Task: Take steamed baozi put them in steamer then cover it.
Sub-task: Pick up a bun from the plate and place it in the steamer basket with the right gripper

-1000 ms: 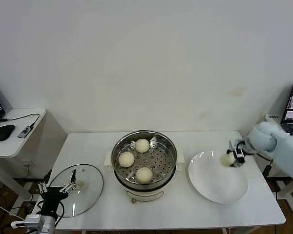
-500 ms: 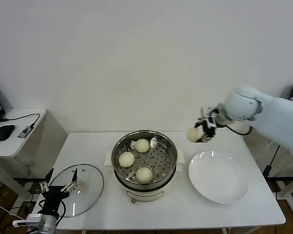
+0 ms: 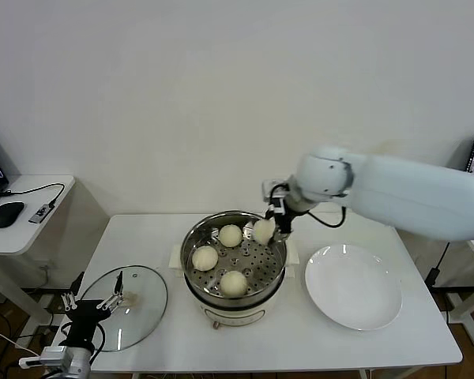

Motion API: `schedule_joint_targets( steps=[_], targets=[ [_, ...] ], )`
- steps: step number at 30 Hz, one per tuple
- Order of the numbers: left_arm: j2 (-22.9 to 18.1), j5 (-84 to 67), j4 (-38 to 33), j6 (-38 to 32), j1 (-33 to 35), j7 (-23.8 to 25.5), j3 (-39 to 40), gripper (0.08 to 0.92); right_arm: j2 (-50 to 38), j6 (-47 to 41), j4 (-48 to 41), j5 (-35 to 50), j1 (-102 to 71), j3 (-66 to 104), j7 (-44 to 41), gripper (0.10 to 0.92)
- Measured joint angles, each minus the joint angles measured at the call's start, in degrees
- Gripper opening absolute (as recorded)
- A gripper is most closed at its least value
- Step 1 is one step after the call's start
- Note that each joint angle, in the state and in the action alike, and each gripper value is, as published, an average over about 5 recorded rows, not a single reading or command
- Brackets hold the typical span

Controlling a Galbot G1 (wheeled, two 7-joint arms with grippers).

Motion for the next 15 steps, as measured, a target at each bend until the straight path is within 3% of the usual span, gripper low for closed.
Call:
schedule_joint_targets(
  steps=[15],
  targets=[
    [-0.1, 0.1, 0.0, -0.6, 0.0, 0.0, -0.3, 0.823, 6.1, -1.7, -5.4, -0.7, -5.4, -1.4, 1.3, 0.614]
  ],
)
